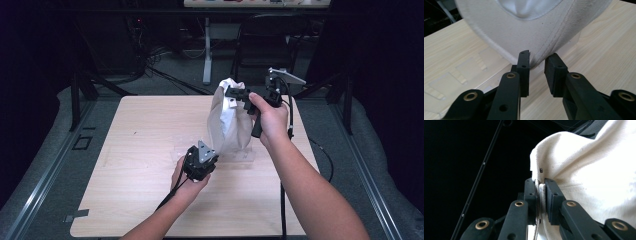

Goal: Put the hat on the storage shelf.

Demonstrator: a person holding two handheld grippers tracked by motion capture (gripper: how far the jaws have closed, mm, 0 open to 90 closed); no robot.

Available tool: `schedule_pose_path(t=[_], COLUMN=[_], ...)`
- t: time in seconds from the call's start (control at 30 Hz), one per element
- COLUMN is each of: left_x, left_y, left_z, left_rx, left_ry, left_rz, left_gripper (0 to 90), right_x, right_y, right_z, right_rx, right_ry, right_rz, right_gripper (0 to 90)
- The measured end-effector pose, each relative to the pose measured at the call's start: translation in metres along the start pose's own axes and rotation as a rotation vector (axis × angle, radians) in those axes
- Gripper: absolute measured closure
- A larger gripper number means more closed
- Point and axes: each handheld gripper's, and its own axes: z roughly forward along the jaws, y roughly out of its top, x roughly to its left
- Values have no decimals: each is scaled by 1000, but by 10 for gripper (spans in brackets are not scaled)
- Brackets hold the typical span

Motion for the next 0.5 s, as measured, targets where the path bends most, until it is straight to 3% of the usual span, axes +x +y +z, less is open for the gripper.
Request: schedule_pose_path(t=[0.1,0.4,0.5], left_x=[6,23,23], left_y=[0,-2,-4], left_z=[-3,-2,0], left_rx=[-8,-19,-13], left_ry=[3,-85,-89], left_rz=[-13,-97,-111], left_gripper=[783,798,801], right_x=[0,1,1], right_y=[0,-1,-1], right_z=[-2,0,2], right_rx=[-1,2,15], right_ry=[7,12,9], right_rz=[-2,-1,-9], right_gripper=[807,807,807])
